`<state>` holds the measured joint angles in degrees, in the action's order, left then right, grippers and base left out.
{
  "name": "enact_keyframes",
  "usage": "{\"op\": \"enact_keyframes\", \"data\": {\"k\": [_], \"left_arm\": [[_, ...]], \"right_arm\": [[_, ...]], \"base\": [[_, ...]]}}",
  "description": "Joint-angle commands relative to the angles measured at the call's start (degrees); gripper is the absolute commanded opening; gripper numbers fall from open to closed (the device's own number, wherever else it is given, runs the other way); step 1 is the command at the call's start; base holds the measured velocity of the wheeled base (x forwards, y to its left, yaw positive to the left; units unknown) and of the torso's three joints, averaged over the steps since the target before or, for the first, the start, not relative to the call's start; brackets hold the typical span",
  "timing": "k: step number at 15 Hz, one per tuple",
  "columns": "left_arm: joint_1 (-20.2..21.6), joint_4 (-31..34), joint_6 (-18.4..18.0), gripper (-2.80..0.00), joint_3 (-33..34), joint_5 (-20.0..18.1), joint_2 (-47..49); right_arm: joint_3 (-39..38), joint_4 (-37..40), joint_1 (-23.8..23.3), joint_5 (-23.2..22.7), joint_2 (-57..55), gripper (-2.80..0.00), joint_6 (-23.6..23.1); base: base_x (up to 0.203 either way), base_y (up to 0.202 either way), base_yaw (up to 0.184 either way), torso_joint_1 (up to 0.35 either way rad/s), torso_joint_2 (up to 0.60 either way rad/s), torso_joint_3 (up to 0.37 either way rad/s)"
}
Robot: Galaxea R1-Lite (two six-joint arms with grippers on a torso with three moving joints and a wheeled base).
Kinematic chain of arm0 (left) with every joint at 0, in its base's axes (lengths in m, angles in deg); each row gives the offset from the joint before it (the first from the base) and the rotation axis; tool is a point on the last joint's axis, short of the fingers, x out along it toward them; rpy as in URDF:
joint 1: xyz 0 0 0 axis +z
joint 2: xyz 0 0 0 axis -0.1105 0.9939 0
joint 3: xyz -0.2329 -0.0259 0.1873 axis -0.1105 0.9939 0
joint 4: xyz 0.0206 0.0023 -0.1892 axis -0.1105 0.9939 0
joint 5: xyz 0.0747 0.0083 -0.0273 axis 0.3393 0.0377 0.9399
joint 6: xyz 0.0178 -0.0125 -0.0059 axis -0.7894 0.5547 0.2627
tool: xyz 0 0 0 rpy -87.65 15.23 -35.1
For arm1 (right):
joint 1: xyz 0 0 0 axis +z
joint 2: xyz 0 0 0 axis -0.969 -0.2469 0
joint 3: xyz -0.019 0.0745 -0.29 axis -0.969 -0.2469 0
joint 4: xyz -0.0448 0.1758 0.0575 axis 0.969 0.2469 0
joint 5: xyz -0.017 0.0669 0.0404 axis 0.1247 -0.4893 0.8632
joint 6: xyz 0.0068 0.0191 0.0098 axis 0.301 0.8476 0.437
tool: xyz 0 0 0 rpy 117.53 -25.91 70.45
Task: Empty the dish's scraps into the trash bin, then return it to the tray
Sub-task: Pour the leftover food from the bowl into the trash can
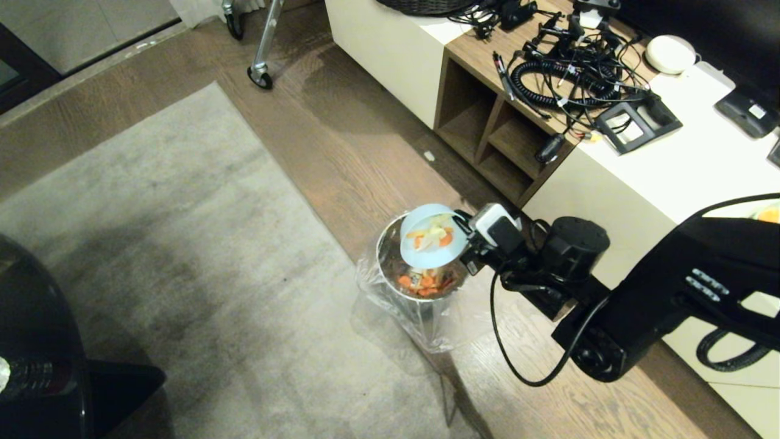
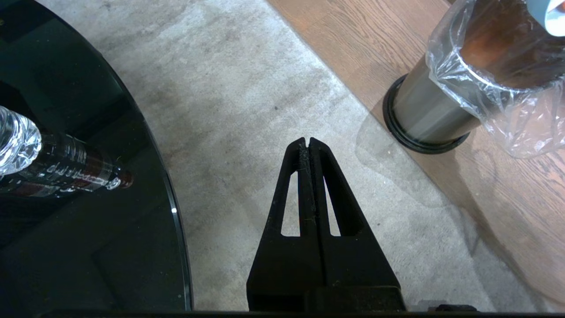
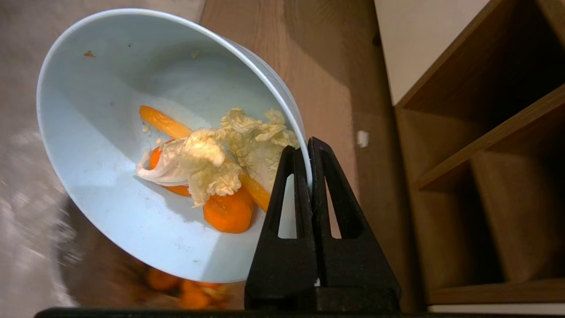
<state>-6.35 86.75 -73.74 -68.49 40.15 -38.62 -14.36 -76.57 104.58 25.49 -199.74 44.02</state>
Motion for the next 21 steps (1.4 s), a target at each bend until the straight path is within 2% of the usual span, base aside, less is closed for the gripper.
{"op": "enact_keyframes", "data": {"k": [1, 3, 10, 12, 19, 21], "left_arm": [[0.0, -0.02, 0.03, -2.8, 0.0, 0.0, -0.02], [0.0, -0.02, 0.03, -2.8, 0.0, 0.06, -0.02], [0.0, -0.02, 0.03, -2.8, 0.0, 0.06, -0.02], [0.0, -0.02, 0.03, -2.8, 0.0, 0.05, -0.02], [0.0, -0.02, 0.03, -2.8, 0.0, 0.06, -0.02], [0.0, -0.02, 0.03, -2.8, 0.0, 0.05, -0.02]], "right_arm": [[1.1, -2.75, -2.33, -2.03, -0.8, -2.8, -5.03], [3.87, -2.76, -4.02, -4.38, -1.76, -2.8, -9.79], [15.51, -2.76, -4.0, -4.83, -3.91, -2.8, -18.1], [15.51, -2.76, -4.0, -5.83, -4.0, -2.8, -19.03], [20.3, -2.69, -4.08, -14.33, -4.77, -2.8, -22.48], [21.78, -2.63, -4.08, -15.56, -4.88, -2.8, -22.73]], "base": [[0.0, 0.0, 0.0, 0.0, 0.0, 0.0], [0.0, 0.0, 0.0, 0.0, 0.0, 0.0], [0.0, 0.0, 0.0, 0.0, 0.0, 0.0], [0.0, 0.0, 0.0, 0.0, 0.0, 0.0], [0.0, 0.0, 0.0, 0.0, 0.0, 0.0], [0.0, 0.0, 0.0, 0.0, 0.0, 0.0]]}}
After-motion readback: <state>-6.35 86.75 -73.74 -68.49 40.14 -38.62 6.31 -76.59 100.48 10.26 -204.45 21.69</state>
